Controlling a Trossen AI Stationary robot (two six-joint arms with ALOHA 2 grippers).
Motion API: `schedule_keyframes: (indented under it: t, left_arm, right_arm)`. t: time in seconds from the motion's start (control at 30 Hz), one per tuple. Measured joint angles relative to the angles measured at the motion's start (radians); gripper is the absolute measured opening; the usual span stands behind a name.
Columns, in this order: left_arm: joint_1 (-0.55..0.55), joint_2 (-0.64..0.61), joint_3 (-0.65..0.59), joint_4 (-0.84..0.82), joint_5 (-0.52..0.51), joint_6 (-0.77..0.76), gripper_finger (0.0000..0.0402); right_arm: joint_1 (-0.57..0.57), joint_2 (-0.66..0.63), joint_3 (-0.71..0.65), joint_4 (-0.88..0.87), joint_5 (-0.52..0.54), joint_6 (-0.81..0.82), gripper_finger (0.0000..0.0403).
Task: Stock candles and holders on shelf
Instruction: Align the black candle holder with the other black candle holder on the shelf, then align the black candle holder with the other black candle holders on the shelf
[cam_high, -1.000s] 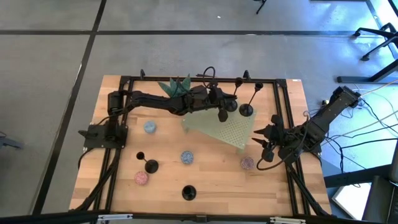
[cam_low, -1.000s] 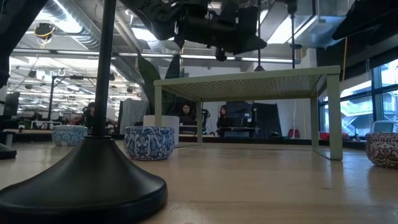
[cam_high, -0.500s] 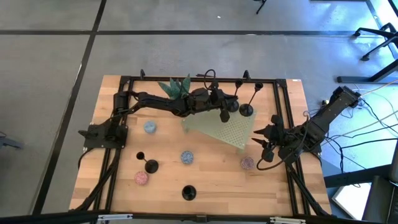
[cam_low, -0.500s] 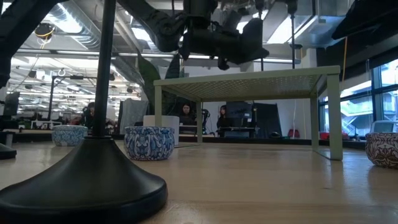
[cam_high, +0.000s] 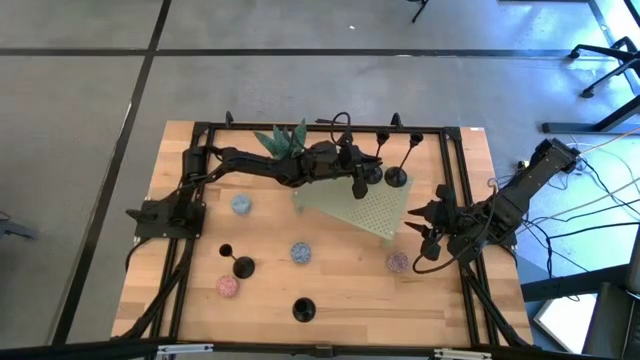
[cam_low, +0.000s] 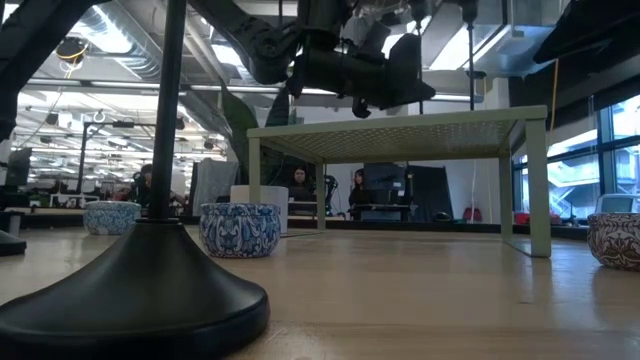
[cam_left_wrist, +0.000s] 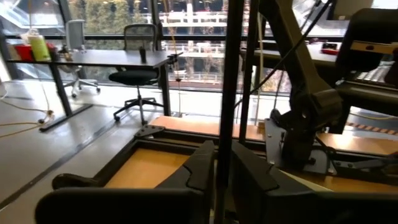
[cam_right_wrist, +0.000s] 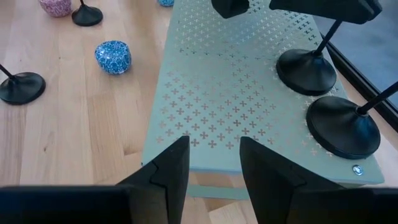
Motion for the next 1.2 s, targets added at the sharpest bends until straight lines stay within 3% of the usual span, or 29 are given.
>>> schedule_keyframes:
  t: [0.3,0.8,0.9,1.0,1.2]
  left_arm:
    - [0.011,0.0,0.0,0.0,0.0,0.016,0.0077]
    - [-0.001,-0.001,0.0,0.0,0.017,0.019,0.0165]
    - [-0.007,-0.003,0.0,-0.001,0.017,0.019,0.0171]
    - [-0.01,-0.021,0.0,-0.039,0.006,0.025,0.0173]
    - [-0.017,-0.11,0.0,-0.274,-0.059,0.053,0.0174]
  right_arm:
    - [0.0,0.0,0.0,0.0,0.0,0.0,0.0146]
    - [0.0,0.0,0.0,0.003,-0.001,0.0,0.0146]
    - [0.0,0.0,0.0,0.006,-0.043,0.0,0.0146]
    - [0.0,0.0,0.0,0.013,-0.09,0.0,0.0146]
    - [0.0,0.0,0.0,0.055,-0.132,0.0,0.0146]
